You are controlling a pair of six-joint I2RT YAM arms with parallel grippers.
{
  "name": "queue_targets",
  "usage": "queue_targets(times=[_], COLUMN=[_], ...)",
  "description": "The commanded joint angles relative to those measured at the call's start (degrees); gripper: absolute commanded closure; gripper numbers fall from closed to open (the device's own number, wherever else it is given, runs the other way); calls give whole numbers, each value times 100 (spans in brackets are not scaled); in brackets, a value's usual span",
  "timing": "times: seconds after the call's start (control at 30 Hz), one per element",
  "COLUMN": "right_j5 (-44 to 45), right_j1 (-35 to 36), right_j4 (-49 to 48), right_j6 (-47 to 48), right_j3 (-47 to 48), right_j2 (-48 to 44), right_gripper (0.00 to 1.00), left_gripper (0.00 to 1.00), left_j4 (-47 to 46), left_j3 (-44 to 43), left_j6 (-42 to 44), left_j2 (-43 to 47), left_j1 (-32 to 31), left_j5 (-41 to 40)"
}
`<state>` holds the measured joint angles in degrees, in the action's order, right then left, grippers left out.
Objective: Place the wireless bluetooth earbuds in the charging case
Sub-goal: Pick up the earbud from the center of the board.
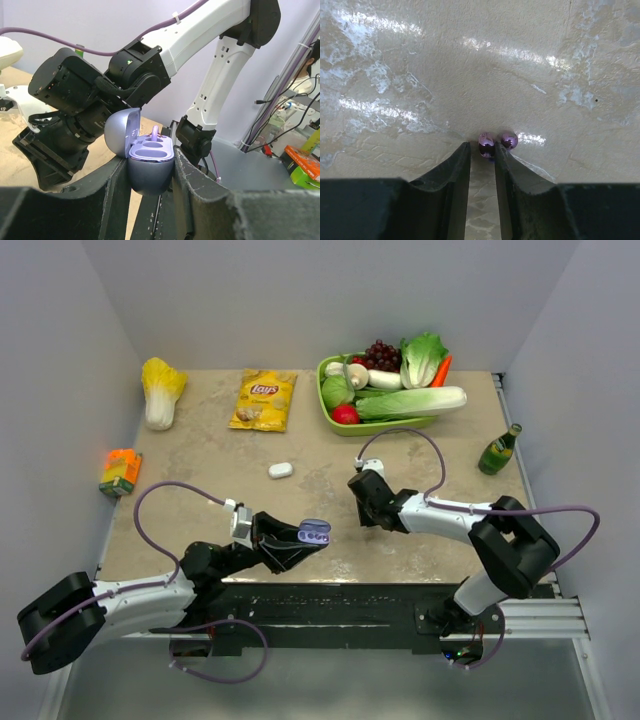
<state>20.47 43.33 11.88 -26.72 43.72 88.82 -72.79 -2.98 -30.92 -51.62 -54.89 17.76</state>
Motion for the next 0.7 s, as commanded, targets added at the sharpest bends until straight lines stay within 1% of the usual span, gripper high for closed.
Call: queue_targets(times=[0.0, 0.3, 0.5, 0.6, 0.67], right_j5=[220, 265, 291, 300, 291], right_j1=[-26, -26, -26, -18, -18], right_j4=[-116, -72, -45, -10, 34], right_j6=[88, 106, 132, 149, 150], right_j3=[259, 338, 409, 461, 479], right_j2=[30, 48, 92, 83, 57], right_gripper=[72, 84, 89, 94, 100], left_gripper=[100, 100, 100, 100, 100], left_j4=[-2178, -2178, -2186, -2195, -2195], left_j3=[1151, 1168, 1186, 1186, 1186], left_j6=[-11, -11, -20, -20, -11], left_j2=[73, 82, 82, 90, 82], left_j1=[-39, -39, -39, -39, -39], left_j5=[-36, -36, -27, -36, -44])
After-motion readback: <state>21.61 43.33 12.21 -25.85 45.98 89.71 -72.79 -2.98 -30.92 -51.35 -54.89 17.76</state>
